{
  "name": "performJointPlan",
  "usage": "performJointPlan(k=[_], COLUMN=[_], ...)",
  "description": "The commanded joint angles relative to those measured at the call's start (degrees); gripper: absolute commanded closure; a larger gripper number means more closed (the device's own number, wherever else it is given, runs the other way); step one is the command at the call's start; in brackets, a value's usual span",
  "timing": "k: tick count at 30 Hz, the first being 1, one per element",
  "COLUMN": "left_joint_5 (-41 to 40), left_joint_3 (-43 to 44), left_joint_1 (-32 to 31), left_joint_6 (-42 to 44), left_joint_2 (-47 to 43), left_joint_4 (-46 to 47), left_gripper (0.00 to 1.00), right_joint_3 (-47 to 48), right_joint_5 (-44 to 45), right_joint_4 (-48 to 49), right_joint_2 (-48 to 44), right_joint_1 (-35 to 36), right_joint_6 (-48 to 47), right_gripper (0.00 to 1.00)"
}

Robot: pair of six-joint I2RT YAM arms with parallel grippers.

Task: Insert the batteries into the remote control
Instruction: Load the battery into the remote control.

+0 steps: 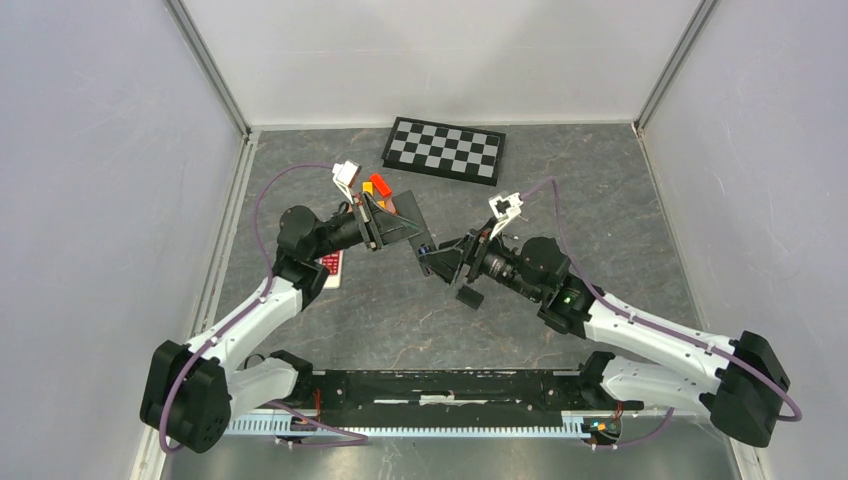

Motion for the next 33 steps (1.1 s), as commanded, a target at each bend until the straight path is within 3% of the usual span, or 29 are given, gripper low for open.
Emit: performJointPlan(k=[1, 5, 10, 20, 29, 33], left_joint_5=[-0.33, -0.16, 0.02, 0.74, -0.77, -0.95], left_joint_3=[1.55, 1.57, 1.64, 1.62, 1.30, 1.46], left_joint_1=[0.14, 0.12, 0.12, 0.15, 0.15, 0.23], left_joint_6=[2.00, 2.25, 2.33, 1.56, -0.69, 0.11], left_joint_2=[-1.39, -1.46, -1.39, -1.12, -0.76, -0.75], left_joint_4=[0.48, 0.49, 0.47, 1.32, 3.19, 1.75], left_gripper=[0.98, 0.98, 0.98, 0.98, 0.98, 0.98], right_joint_3=[0.16, -0.83, -0.51, 0.78, 0.25, 2.44], right_joint_5=[-0.69, -1.83, -3.73, -6.54, -9.28, -7.16], right_joint_4=[-0.69, 0.22, 1.67, 3.24, 3.02, -3.28], right_joint_2=[-3.87, -5.75, -3.88, 1.26, 4.46, 4.96], right_joint_1=[-1.76, -2.87, -3.11, -3.25, -3.19, -3.16], right_joint_6=[-2.87, -3.12, -2.87, -2.58, -4.37, -8.26], right_gripper=[0.15, 0.15, 0.23, 0.55, 0.59, 0.60])
